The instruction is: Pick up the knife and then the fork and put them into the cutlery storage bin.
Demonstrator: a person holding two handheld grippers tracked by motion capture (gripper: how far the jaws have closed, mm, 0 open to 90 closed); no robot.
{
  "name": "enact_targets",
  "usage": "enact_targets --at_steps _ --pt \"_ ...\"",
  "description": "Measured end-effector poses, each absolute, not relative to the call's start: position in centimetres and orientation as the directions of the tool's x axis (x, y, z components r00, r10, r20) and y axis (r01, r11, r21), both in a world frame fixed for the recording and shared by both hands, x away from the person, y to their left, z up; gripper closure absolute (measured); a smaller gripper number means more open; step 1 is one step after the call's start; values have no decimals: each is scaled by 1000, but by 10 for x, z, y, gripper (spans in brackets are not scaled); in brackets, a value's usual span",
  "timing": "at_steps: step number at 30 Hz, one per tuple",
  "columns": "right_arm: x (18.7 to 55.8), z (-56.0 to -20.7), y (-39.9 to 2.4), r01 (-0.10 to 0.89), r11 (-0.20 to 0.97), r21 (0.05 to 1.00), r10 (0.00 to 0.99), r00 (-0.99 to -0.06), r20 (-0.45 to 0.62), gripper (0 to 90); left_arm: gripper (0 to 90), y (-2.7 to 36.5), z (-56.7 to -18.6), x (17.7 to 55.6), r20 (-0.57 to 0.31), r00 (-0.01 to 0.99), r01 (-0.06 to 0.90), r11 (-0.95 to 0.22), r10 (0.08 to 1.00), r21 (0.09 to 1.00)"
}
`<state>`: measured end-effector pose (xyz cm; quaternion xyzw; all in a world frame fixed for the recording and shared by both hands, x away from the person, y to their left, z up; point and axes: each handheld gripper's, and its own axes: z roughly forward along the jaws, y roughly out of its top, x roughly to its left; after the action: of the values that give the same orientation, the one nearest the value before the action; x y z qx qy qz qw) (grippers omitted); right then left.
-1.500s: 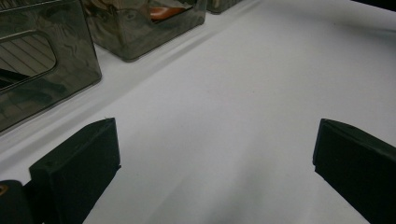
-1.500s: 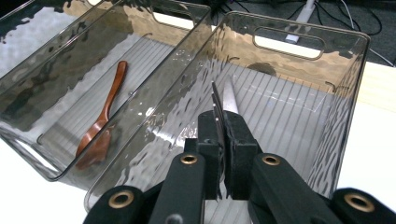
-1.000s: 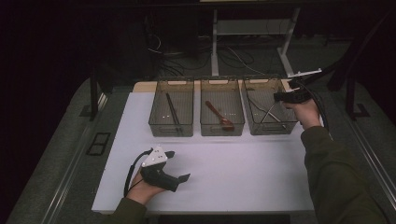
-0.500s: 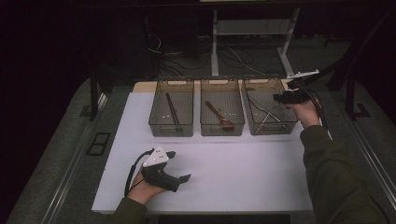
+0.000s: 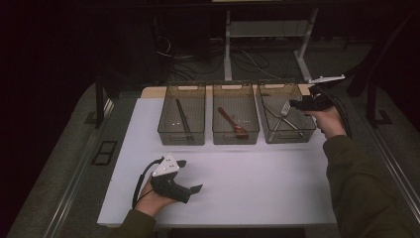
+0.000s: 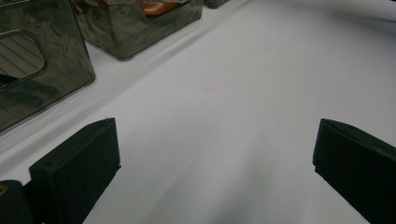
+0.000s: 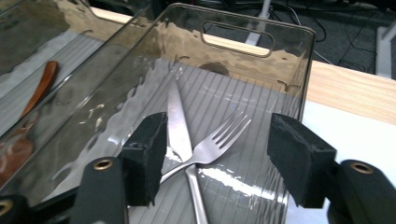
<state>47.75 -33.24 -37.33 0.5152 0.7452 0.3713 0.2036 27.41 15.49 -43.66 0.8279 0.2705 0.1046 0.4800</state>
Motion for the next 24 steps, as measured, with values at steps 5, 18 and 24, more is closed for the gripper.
enact_targets --at_steps 5,18,24 --pt "469 -367 -333 597 183 781 904 -414 106 324 0 153 -436 275 -77 834 342 -403 546 849" --pt "431 -357 -326 520 209 828 842 -527 118 253 0 154 -436 278 -75 844 332 -409 531 850" --pt "409 -359 -325 488 181 854 827 -545 137 215 0 154 -437 279 -76 851 328 -412 520 850"
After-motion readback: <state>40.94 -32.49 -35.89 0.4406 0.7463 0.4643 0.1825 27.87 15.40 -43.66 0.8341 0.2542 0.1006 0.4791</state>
